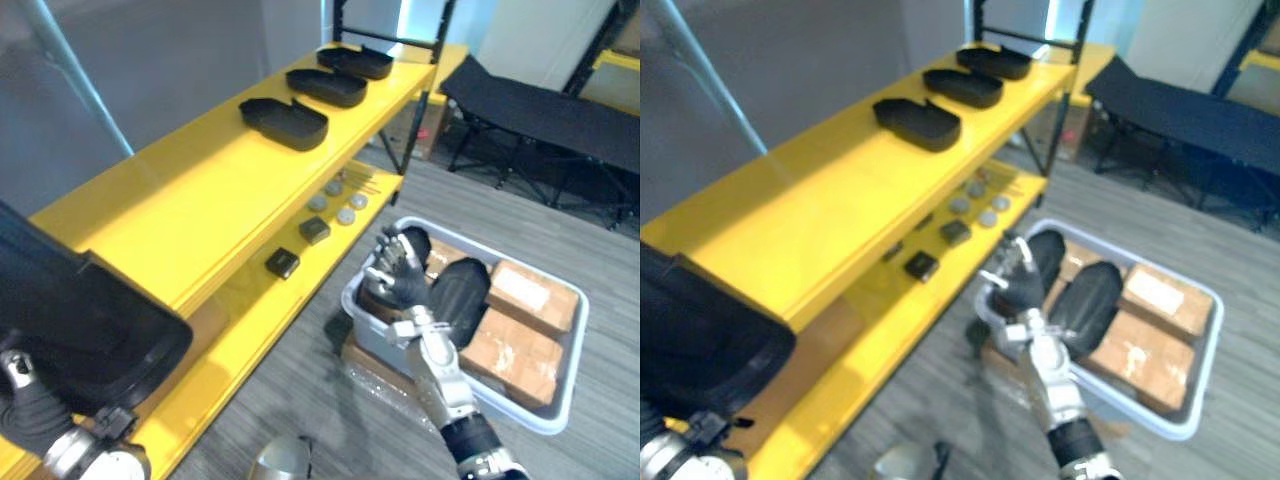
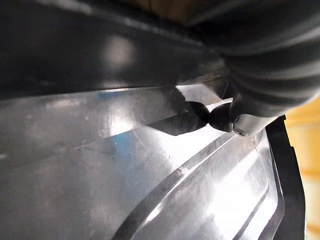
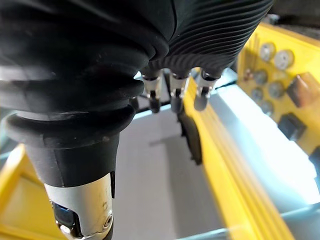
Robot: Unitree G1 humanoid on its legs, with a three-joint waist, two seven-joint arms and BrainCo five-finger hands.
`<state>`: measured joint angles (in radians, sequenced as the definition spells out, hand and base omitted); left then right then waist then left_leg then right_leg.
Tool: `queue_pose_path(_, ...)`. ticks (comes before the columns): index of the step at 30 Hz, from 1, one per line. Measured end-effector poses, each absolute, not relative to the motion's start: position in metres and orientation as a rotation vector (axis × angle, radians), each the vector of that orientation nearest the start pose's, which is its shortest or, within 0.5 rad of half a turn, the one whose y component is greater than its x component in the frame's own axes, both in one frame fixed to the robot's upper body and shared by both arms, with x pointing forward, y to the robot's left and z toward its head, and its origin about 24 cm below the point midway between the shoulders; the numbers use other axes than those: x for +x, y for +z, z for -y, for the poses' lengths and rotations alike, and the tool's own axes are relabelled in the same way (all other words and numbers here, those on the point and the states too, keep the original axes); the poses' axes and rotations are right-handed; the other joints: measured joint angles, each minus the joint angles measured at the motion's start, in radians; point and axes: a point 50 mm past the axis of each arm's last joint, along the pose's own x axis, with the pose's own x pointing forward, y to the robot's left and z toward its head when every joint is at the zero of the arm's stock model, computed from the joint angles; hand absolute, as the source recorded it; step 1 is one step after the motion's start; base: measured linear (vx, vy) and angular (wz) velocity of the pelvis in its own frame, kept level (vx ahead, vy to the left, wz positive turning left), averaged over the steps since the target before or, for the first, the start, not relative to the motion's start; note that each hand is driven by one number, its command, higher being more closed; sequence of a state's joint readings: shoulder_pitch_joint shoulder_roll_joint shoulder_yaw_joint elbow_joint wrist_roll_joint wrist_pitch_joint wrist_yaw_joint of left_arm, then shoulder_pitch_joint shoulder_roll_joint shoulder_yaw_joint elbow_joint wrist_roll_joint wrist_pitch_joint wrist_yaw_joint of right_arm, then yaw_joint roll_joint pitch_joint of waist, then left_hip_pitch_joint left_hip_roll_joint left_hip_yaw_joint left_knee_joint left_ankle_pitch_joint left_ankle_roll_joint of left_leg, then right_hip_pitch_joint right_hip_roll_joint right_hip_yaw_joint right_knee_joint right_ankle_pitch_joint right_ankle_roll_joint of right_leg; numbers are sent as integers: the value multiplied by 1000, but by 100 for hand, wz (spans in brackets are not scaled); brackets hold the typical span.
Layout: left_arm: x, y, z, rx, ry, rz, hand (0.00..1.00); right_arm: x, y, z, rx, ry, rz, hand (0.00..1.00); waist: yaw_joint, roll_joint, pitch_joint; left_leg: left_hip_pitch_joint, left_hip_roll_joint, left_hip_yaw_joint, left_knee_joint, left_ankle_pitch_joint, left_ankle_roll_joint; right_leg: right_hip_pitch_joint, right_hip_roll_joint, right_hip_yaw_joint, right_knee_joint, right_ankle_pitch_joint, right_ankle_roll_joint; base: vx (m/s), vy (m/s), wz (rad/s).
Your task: Walk over and take plastic housings, then place them on the shelf
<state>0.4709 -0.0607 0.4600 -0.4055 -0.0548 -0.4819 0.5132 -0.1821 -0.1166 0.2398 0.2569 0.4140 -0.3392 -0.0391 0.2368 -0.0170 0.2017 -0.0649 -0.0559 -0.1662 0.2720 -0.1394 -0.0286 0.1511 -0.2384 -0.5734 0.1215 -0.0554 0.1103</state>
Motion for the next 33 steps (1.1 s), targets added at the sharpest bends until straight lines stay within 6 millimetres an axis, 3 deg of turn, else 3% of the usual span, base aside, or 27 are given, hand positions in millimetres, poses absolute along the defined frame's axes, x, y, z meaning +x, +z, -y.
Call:
queue_pose_path(4, 101, 97, -276, 91, 979, 519, 100, 276, 47, 127, 269, 108, 168, 0, -1, -13, 24, -32, -10, -25, 75, -37, -3, -39, -35, 6, 139, -88, 1, -22, 39, 23)
queue_pose_path(11, 113, 104, -275, 27, 961, 593, 100, 277, 52, 134, 199, 180, 201, 0, -5, 0, 70, -61, 4, -12, 123, -53, -13, -100, -40, 50, 243, -138, -1, -79, -9, -9)
queue_pose_path(17, 114, 99, -281, 60, 1058, 565, 100, 293, 84, 106, 174, 411, 313, 0, 2, 3, 73, -75, 2, -48, 118, -47, -22, -98, -39, 13, 257, -154, -6, -17, -28, 15)
queue_pose_path(20, 113, 89, -286, 69, 1082, 511, 100, 296, 95, 87, 173, 499, 342, 0, 36, 9, 77, -60, -27, -127, 119, -45, -24, -23, -46, -81, 250, -177, 2, 64, -78, 76)
queue_pose_path(25, 110, 87, -288, 89, 1019, 487, 100, 295, 91, 77, 186, 503, 315, 0, 83, 23, 86, -62, -62, -185, 111, -7, -18, 95, -34, -230, 193, -180, 23, 65, -69, 96)
queue_pose_path(29, 103, 83, -288, 110, 972, 447, 100, 296, 78, 74, 159, 492, 258, 0, 94, 24, 86, -64, -65, -185, 104, 0, -19, 114, -20, -217, 161, -180, 23, 9, 30, 36)
queue_pose_path(32, 104, 81, -286, 91, 935, 441, 100, 295, 74, 73, 131, 472, 246, 0, 80, 32, 101, -78, -65, -179, 103, 1, -20, 100, -4, -178, 166, -187, 11, -95, 34, -5)
queue_pose_path(33, 108, 82, -283, 84, 905, 445, 100, 294, 72, 75, 128, 451, 242, 0, 69, 30, 101, -91, -67, -183, 100, 5, -19, 75, 7, -112, 171, -197, 0, -105, 29, 18)
